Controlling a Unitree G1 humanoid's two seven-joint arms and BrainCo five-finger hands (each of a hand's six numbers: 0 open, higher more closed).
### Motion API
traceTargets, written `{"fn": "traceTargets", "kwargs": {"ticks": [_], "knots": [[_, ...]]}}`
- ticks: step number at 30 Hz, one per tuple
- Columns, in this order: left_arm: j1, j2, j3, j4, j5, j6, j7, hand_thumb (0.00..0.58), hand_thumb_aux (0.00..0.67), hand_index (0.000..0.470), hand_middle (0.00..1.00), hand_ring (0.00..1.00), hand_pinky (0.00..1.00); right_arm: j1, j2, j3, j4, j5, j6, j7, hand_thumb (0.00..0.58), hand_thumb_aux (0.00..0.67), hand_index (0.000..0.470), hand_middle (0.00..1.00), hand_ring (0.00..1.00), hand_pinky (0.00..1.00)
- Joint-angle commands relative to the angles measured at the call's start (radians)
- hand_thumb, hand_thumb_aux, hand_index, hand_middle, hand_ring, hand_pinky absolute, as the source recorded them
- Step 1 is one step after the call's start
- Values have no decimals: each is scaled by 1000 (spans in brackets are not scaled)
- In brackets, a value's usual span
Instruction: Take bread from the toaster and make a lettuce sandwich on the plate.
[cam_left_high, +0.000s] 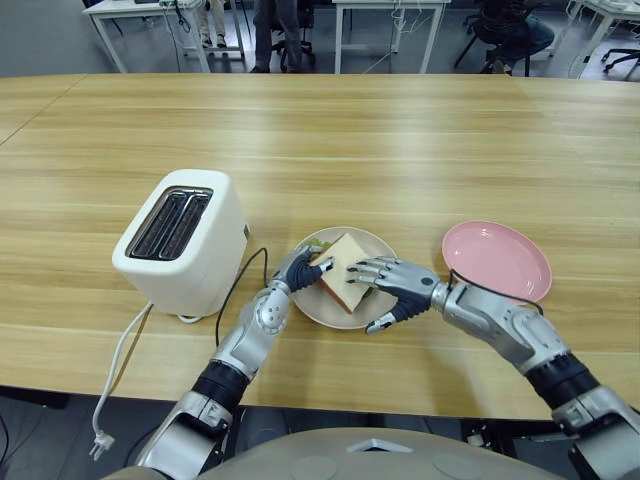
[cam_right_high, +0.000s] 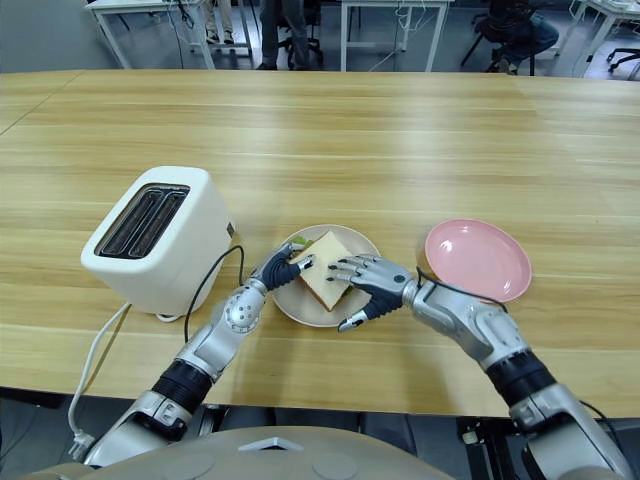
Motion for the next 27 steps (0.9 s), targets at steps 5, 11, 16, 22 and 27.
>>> {"fn": "traceTargets", "kwargs": {"ticks": [5, 11, 16, 22, 27], "knots": [[-31, 85, -49, -285, 364, 130, 140, 0, 0, 0, 0, 0, 0, -47, 34, 148, 159, 30, 17, 287, 0, 0, 0, 0, 0, 0], [33, 172, 38, -527, 457, 163, 147, 0, 0, 0, 0, 0, 0, -72, 63, 155, 206, 54, 18, 315, 0, 0, 0, 0, 0, 0], [111, 161, 181, -669, 239, 93, 138, 0, 0, 0, 0, 0, 0, -53, 88, 87, 164, 150, 22, 264, 0, 0, 0, 0, 0, 0], [226, 123, 350, -791, -216, -124, 68, 580, 670, 460, 90, 90, 90, 4, 208, -187, -8, 518, 74, 110, 580, 670, 460, 0, 0, 0], [283, 124, 405, -817, -503, -269, -51, 580, 670, 460, 1000, 1000, 1000, 110, 269, -291, -186, 847, 213, 157, 580, 670, 460, 741, 741, 741]]}}
